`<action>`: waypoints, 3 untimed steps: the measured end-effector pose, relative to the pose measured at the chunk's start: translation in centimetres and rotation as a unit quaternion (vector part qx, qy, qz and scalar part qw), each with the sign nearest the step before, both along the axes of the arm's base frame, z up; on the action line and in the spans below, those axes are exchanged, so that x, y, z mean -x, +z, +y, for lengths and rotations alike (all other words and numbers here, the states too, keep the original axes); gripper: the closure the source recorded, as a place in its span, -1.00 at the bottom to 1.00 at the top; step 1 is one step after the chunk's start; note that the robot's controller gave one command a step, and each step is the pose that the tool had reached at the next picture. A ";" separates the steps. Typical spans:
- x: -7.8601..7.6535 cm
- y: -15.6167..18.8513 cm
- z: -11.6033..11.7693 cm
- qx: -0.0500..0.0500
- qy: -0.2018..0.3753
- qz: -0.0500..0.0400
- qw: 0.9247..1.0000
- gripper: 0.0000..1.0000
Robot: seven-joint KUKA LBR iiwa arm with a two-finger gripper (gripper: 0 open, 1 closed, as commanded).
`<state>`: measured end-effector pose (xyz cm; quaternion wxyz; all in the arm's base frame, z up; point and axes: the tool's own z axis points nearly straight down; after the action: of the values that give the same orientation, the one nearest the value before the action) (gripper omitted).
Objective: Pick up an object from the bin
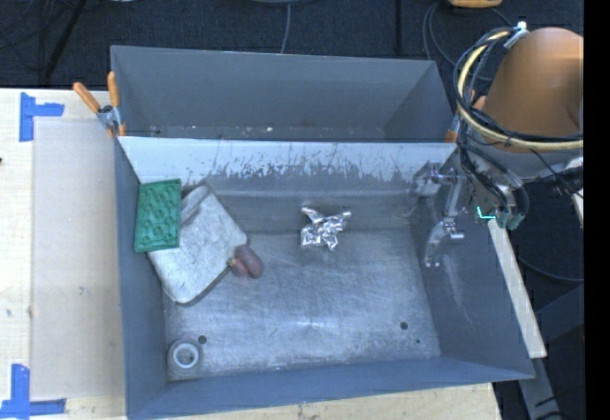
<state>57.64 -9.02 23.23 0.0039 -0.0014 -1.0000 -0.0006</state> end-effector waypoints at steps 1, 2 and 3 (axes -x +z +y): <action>-0.7 -14.8 7.2 -0.001 0.075 0.000 0.997 -1.00; -3.6 -11.1 10.2 0.001 -0.056 -0.005 0.998 -1.00; -5.0 -15.7 10.9 0.001 -0.122 -0.007 0.993 -1.00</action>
Offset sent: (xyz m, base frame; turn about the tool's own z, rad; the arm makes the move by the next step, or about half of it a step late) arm 0.0089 0.0696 -0.1433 -0.1475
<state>62.60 1.90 7.55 -0.0034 -0.1234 -0.9924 0.0001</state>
